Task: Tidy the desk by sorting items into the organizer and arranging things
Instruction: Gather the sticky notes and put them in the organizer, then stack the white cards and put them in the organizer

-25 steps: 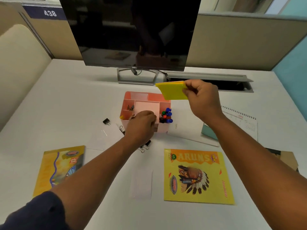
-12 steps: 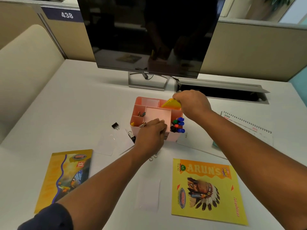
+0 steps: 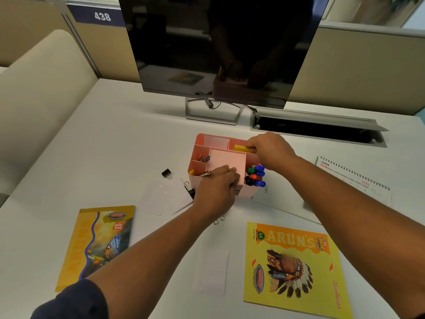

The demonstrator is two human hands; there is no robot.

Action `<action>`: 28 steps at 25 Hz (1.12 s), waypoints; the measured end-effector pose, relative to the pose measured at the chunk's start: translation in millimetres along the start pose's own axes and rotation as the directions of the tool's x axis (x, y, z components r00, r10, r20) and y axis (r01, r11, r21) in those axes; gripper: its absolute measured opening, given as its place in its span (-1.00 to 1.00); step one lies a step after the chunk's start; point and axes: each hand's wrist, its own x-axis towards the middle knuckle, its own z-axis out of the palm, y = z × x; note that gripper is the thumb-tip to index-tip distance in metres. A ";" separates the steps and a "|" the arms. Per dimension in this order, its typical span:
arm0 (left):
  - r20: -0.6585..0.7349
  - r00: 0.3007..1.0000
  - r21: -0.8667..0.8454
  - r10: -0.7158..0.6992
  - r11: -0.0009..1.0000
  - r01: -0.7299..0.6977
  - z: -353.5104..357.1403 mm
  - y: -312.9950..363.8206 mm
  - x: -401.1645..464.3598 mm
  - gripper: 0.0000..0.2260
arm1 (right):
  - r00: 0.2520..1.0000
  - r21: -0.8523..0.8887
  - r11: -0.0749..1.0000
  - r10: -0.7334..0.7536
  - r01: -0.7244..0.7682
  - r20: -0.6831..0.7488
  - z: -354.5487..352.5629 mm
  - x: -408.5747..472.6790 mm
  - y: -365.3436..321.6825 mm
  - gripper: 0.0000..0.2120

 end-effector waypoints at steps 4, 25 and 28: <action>-0.010 1.000 -0.002 0.006 1.000 -0.006 0.1 -0.3 -1.2 -0.79 | 0.999 0.176 0.984 0.017 -0.008 -0.046 -5.4 -11.5 2.2 -0.76; -0.366 0.928 -0.117 -0.064 0.993 0.022 -7.6 -50.1 -72.7 -0.83 | 0.905 0.431 0.844 -0.136 0.320 -0.404 98.9 -133.7 -54.6 -0.75; -0.221 0.812 -0.222 -0.541 0.838 0.498 -12.8 -87.4 -77.1 -0.67 | 0.981 0.474 0.860 -0.137 0.187 -0.139 113.8 -130.6 -74.0 -0.70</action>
